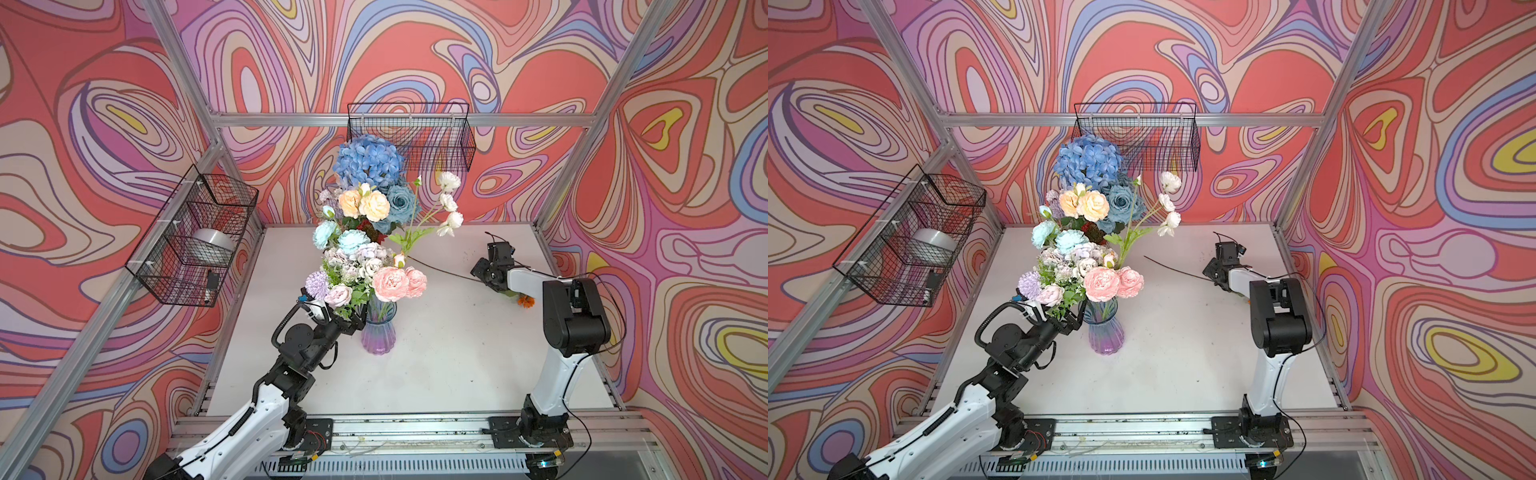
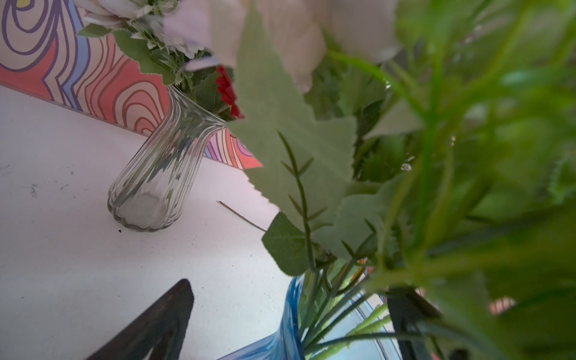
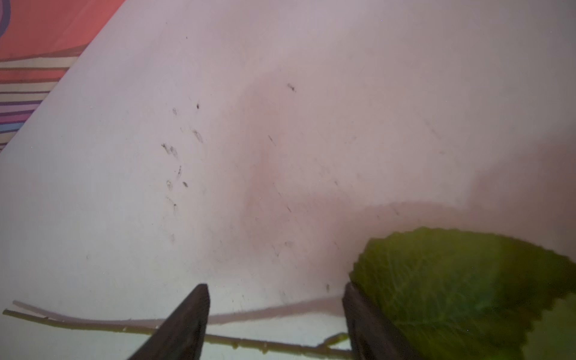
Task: Arrange flowers in a vase
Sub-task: Move the flower to the middle-right of the table.
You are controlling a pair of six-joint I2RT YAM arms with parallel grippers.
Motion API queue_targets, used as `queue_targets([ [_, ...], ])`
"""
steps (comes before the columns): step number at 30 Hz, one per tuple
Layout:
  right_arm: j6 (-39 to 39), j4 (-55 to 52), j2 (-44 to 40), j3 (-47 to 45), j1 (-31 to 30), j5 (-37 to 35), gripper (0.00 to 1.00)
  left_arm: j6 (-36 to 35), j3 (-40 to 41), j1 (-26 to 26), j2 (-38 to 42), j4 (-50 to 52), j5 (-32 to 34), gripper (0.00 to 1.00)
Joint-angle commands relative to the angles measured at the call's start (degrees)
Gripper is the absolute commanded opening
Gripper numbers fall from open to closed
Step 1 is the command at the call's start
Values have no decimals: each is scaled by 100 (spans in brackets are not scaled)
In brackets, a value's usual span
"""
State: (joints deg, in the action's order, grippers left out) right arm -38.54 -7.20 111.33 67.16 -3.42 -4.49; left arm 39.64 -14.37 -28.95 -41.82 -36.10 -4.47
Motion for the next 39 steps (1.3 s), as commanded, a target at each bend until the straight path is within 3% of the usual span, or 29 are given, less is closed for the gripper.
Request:
queue_targets([
  [1, 68, 498, 52, 56, -22, 444, 56, -24, -145, -22, -9, -147, 3, 100],
  [3, 184, 476, 176, 237, -29, 551, 50, -3, -145, -21, -51, -177, -2, 100],
  [12, 415, -69, 1218, 1537, -450, 1321, 49, 19, -175, -25, -177, -249, -81, 100],
  [20, 532, -554, 1332, 1597, -938, 1548, 46, -12, -145, -23, -42, -122, -49, 100],
  [29, 826, -1106, 189, 289, -1537, 1890, 45, 15, -101, -25, 16, -189, -52, 100],
  [34, 414, -1325, -857, -1077, -1714, 2022, 45, 57, -91, -25, -110, -388, -84, 100],
  [39, 206, -1843, -1988, -1684, -1714, 1494, 49, 70, -156, -21, -285, -518, -194, 100],
])
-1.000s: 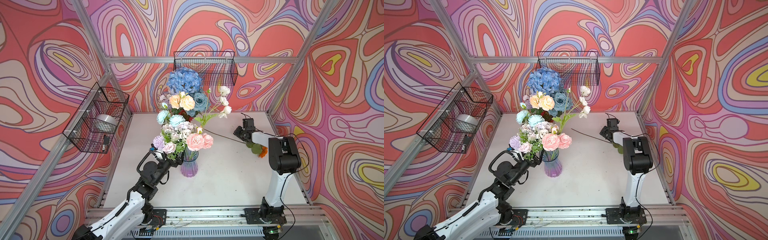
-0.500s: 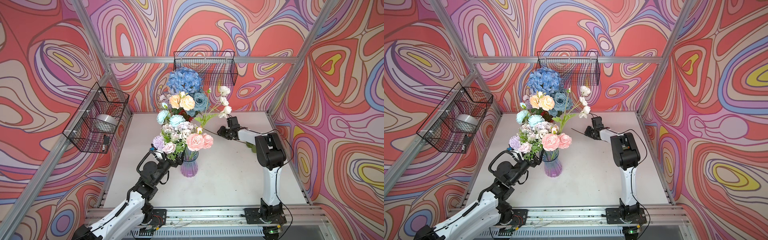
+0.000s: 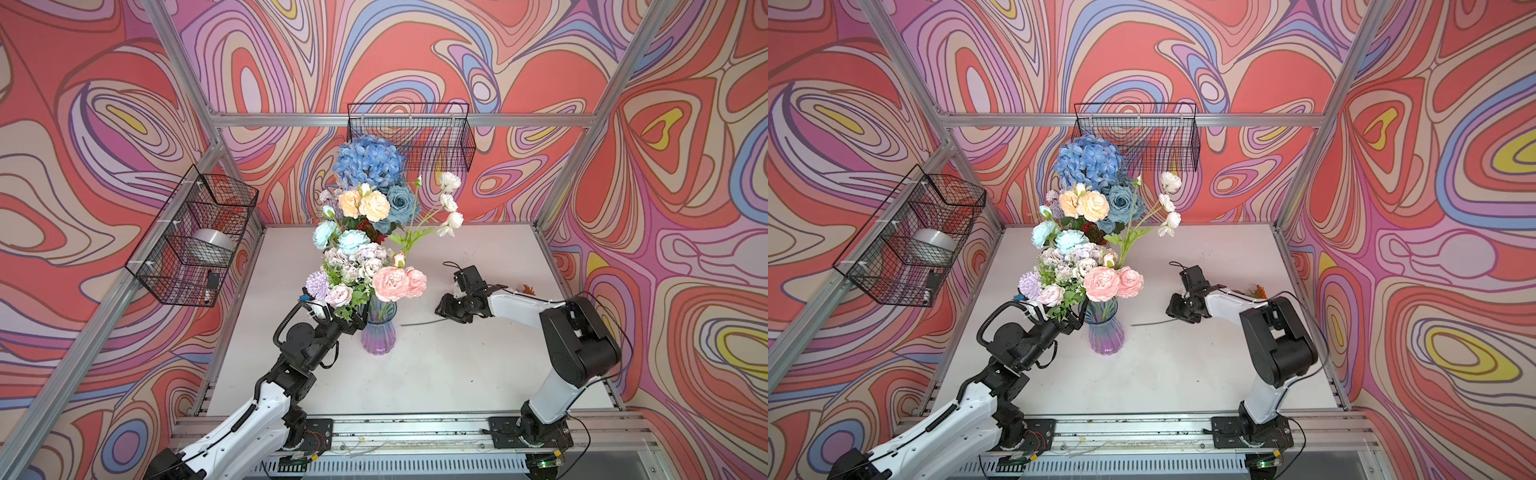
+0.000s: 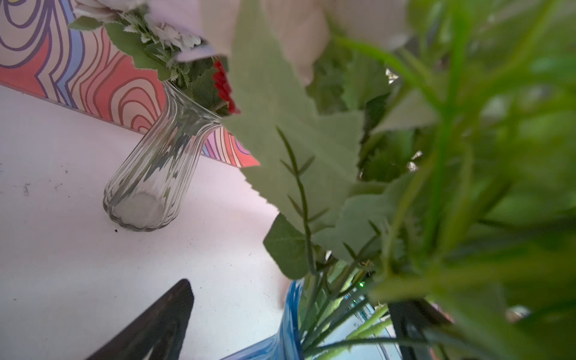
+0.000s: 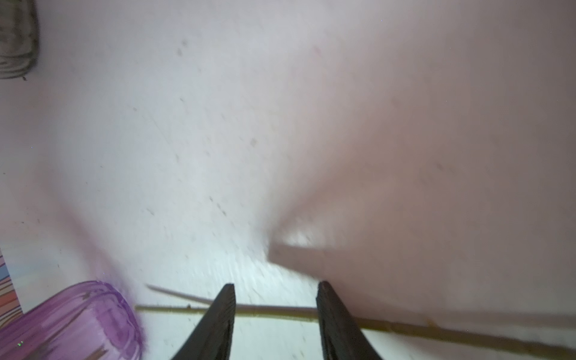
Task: Arrange flowers in a vase
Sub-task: Move the flower to the middle-right of the table, then pick up the flower from the middle-right of the table.
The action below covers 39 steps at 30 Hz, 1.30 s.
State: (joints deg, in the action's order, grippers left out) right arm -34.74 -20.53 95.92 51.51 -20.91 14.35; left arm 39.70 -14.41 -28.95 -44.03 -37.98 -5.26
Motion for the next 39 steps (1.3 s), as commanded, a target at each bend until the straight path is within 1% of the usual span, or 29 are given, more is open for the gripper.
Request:
queue_targets([
  [1, -149, -629, -656, -87, 34, -627, 50, 65, -154, -23, -95, -373, -136, 100],
  [4, -60, -945, -1132, 124, 34, -1377, 55, 66, -168, -27, -156, -439, -177, 100],
  [9, -135, -1289, -1385, 241, 174, -2577, 65, 29, -168, -24, -127, -339, -172, 100],
  [12, -352, -1213, -1500, 9, 432, -2888, 68, -19, -173, -29, -108, -284, -195, 100],
  [14, -555, -973, -1634, -275, 614, -2919, 69, -50, -167, -23, -90, -246, -196, 100],
  [18, -835, -375, -1710, -805, 1045, -2550, 69, -103, -177, -25, -45, -186, -198, 100],
  [21, -913, -31, -1462, -897, 1166, -2291, 69, -117, -181, -23, -26, -149, -186, 100],
  [26, -936, 245, -821, -784, 1244, -2365, 68, -103, -162, -24, 75, -93, -169, 100],
  [28, -936, 334, -609, -758, 1297, -2415, 65, -112, -141, -20, 175, -29, -117, 100],
  [32, -979, 568, -353, -780, 1330, -2328, 54, -167, -114, -23, 374, 139, -16, 100],
  [33, -996, 638, -322, -799, 1332, -2299, 49, -177, -113, -23, 405, 172, 3, 100],
  [36, -1008, 703, -292, -815, 1334, -2244, 28, -200, -114, -29, 433, 206, 28, 100],
  [39, -1011, 755, -370, -852, 1331, -2230, 13, -203, -139, -23, 415, 212, 28, 100],
])
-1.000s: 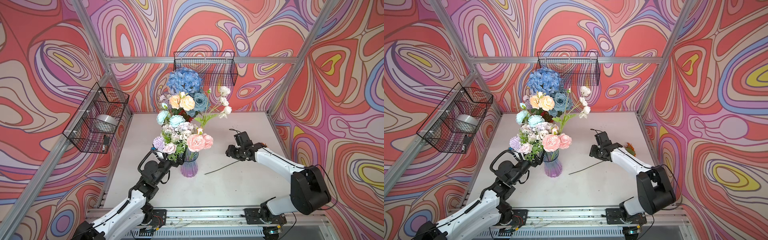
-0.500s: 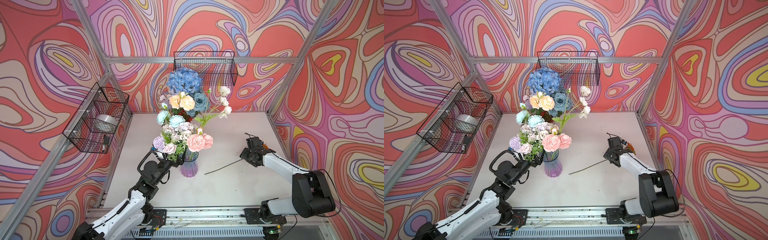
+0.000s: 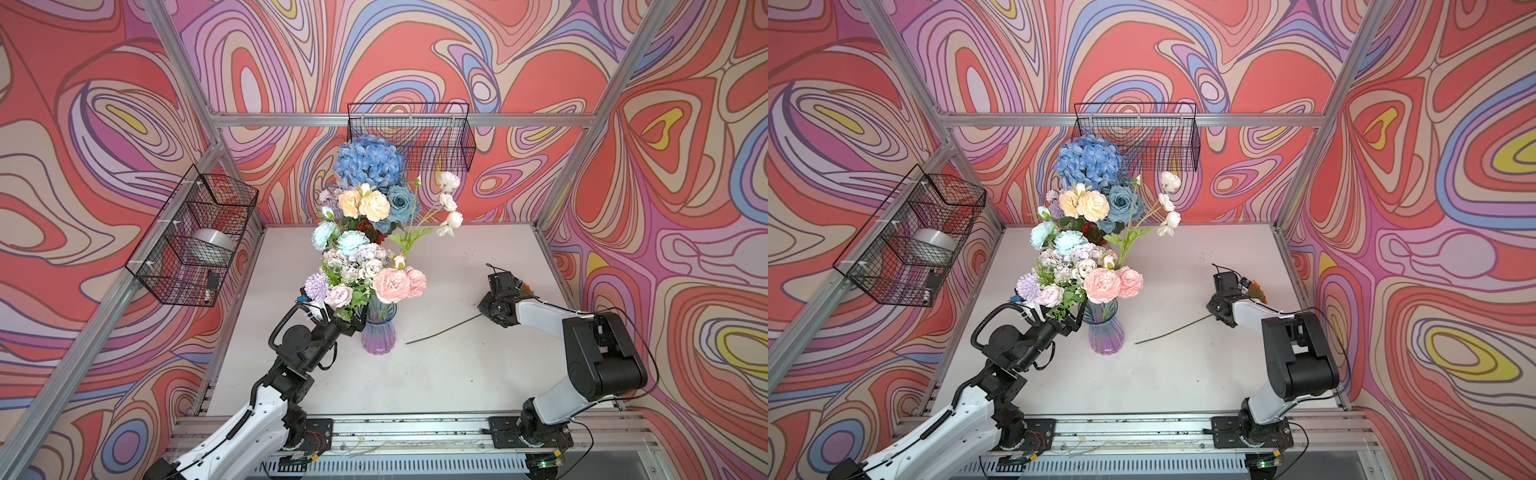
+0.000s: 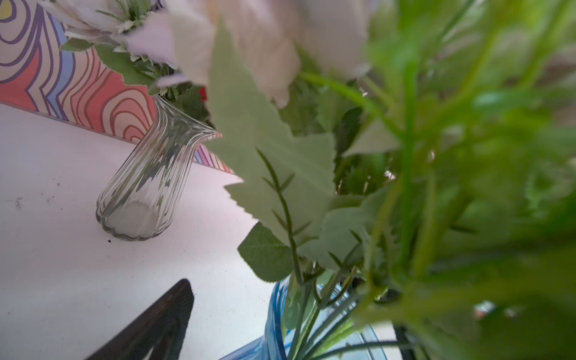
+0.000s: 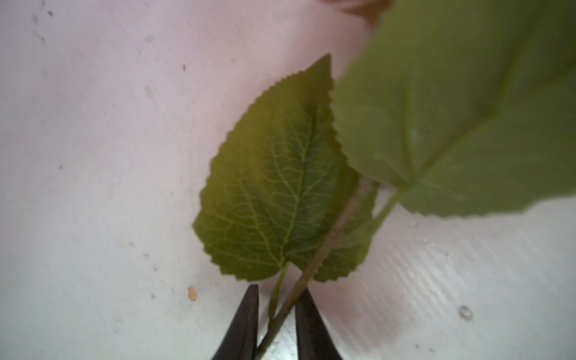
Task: Arrange flowers in a vase
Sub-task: Pick up the flower from the middle-right of the table.
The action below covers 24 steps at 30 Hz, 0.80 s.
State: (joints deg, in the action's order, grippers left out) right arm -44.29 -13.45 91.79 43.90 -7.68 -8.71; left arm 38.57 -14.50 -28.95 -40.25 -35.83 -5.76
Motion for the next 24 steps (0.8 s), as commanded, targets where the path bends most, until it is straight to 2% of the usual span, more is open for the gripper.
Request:
queue_targets([
  [1, -54, 53, 9, -92, 10, 71, 11, -94, -136, -24, 27, -14, 74, 100],
  [5, 27, 70, -210, -43, 12, 21, 0, -80, -158, -23, -73, -73, 58, 100],
  [20, 434, 1033, -1428, 686, 5, 634, 0, -51, -263, -28, -101, 67, 167, 100],
  [24, 561, 1370, -1966, 917, 5, 549, 0, -67, -287, -27, -97, 122, 195, 100],
])
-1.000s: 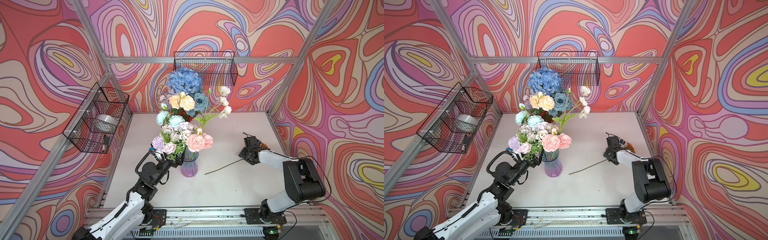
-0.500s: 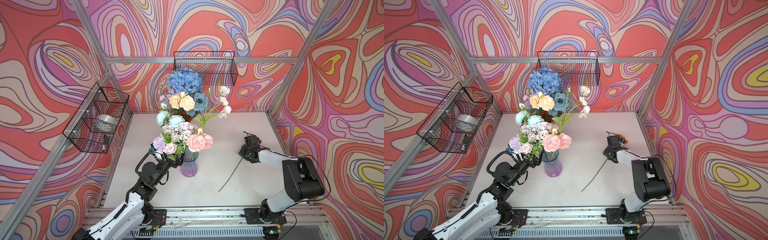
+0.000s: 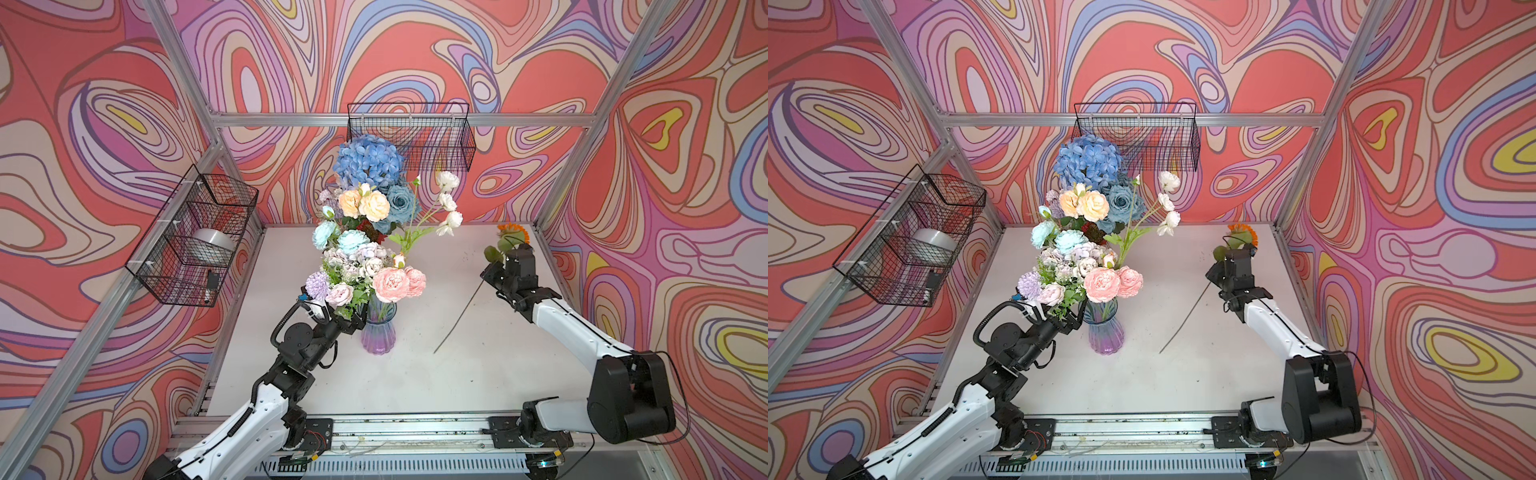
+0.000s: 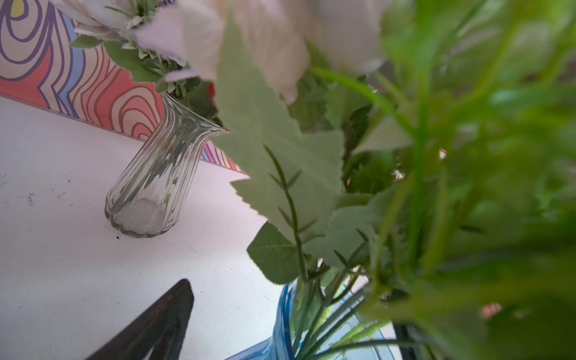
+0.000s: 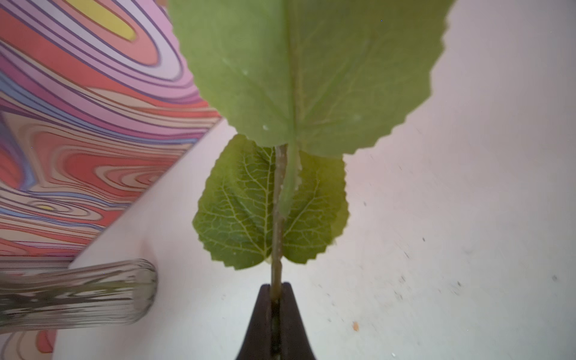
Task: Arrange flowers in a vase
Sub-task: Pick up the flower from the middle-right of the table, then place the flower in the vase.
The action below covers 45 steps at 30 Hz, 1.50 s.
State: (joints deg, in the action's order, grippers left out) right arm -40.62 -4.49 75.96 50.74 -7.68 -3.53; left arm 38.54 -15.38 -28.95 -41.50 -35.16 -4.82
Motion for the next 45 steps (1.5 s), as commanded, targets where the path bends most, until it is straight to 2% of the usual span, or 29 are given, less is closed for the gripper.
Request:
queue_targets([
  [1, 238, 584, -526, 301, 3, 34, 0, -66, -202, -23, 27, 65, 116, 100],
  [7, 528, 1903, -1327, 329, -113, 392, 0, -27, -219, -23, -67, 8, 170, 100],
  [11, 871, 2710, -1696, 283, -441, 706, 0, 0, -264, -27, -189, -84, 125, 100],
  [16, 986, 4261, -1948, -123, -859, 1403, 0, 30, -290, -23, -262, -158, 123, 100],
  [22, 1299, 5548, -1907, -315, -1459, 2161, 0, 19, -351, -23, -315, -141, 97, 100],
  [31, 1537, 7142, -1284, -337, -2511, 2885, 0, 22, -396, -24, -369, -143, 36, 100],
  [34, 1561, 7401, -1211, -270, -2725, 3065, 0, 19, -403, -23, -335, -85, 36, 100],
  [41, 1775, 7144, -1312, -38, -2970, 3292, 0, 15, -396, -19, -308, -55, 34, 100],
  [45, 2009, 7520, -1122, -121, -3163, 3337, 0, 41, -375, -24, -333, -97, 5, 100],
])
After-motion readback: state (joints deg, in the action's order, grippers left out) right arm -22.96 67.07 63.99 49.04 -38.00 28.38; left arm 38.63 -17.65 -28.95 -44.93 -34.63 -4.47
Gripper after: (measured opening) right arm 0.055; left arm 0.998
